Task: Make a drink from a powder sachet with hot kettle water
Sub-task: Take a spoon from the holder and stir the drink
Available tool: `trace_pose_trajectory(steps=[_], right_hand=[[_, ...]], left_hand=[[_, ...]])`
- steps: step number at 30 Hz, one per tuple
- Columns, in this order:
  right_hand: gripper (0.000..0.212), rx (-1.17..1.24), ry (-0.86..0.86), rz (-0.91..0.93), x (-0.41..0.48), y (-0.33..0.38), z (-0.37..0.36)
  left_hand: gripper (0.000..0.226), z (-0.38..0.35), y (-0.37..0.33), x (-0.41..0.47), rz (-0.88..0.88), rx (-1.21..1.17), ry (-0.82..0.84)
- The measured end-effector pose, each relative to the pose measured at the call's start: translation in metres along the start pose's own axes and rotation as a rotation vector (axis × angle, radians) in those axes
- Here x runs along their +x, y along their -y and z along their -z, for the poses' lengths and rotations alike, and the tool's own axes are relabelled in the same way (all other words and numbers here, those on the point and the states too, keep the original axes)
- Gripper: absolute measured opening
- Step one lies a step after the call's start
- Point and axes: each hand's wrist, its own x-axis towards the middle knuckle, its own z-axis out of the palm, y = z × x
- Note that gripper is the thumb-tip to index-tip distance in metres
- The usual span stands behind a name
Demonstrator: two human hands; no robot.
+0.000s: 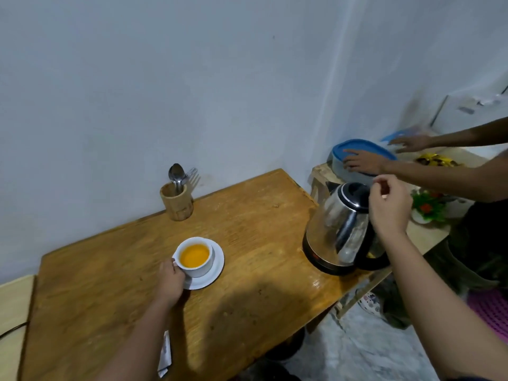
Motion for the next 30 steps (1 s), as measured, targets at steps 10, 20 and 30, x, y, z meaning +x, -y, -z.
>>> trace_pose_trajectory(steps=[10,20,30], right_hand=[[0.015,0.152,0.509,0.256,-0.020,0.100,-0.124],[0.015,0.163,1.164,0.171,-0.104,0.152,-0.293],[0.024,-0.188,0.979,0.244,-0.101,0.183,-0.380]], left_hand=[[0.024,0.002,0.004,0.004,-0.063,-0.050,-0.004],[0.022,0.000,0.007,0.002,-0.067,-0.055,-0.061],[0.025,-0.009,0.016,0.004,-0.068,-0.061,-0.099]])
